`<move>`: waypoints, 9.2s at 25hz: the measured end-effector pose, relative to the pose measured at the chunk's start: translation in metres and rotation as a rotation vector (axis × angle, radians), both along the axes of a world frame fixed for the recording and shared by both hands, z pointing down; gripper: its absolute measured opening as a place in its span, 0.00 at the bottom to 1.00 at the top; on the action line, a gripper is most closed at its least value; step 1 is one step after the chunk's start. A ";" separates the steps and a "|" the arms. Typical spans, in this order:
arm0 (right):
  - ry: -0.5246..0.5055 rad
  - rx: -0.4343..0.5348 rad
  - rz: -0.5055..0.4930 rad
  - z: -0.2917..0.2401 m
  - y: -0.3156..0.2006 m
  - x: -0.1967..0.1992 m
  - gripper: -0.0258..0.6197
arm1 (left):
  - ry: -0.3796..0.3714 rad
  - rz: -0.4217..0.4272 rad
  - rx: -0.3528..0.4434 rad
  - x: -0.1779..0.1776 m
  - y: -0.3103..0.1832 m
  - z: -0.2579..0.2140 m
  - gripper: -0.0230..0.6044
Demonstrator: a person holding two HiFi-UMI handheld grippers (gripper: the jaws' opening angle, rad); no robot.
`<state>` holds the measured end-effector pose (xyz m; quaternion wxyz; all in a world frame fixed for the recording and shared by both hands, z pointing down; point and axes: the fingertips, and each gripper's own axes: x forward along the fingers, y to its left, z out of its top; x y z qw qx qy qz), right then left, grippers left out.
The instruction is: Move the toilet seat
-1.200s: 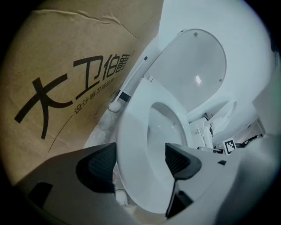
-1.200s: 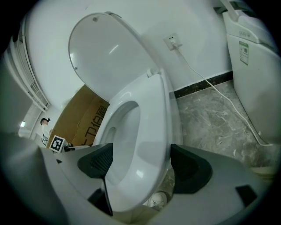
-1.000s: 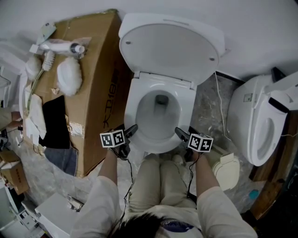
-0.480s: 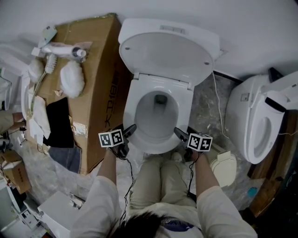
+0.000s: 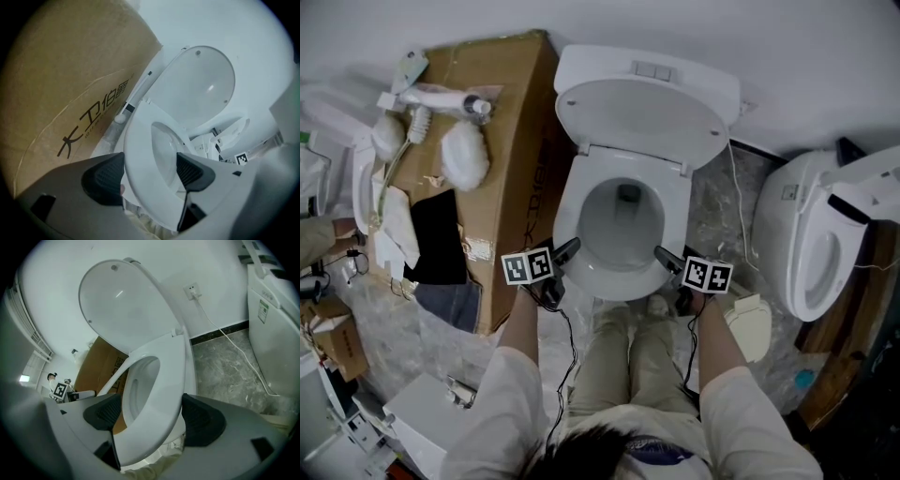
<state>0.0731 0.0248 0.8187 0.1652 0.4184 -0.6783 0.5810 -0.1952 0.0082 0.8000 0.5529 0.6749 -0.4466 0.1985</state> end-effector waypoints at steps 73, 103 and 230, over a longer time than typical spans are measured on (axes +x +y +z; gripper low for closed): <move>-0.365 0.199 0.577 -0.200 -0.148 0.050 0.85 | 0.286 -0.225 0.151 0.042 -0.173 -0.207 0.79; -0.436 0.273 0.685 -0.219 -0.207 0.068 0.92 | 0.399 -0.331 0.218 0.048 -0.245 -0.227 0.82; 0.432 1.511 0.052 -0.640 0.038 -0.038 0.05 | -0.443 -0.022 1.499 0.130 0.058 -0.628 0.03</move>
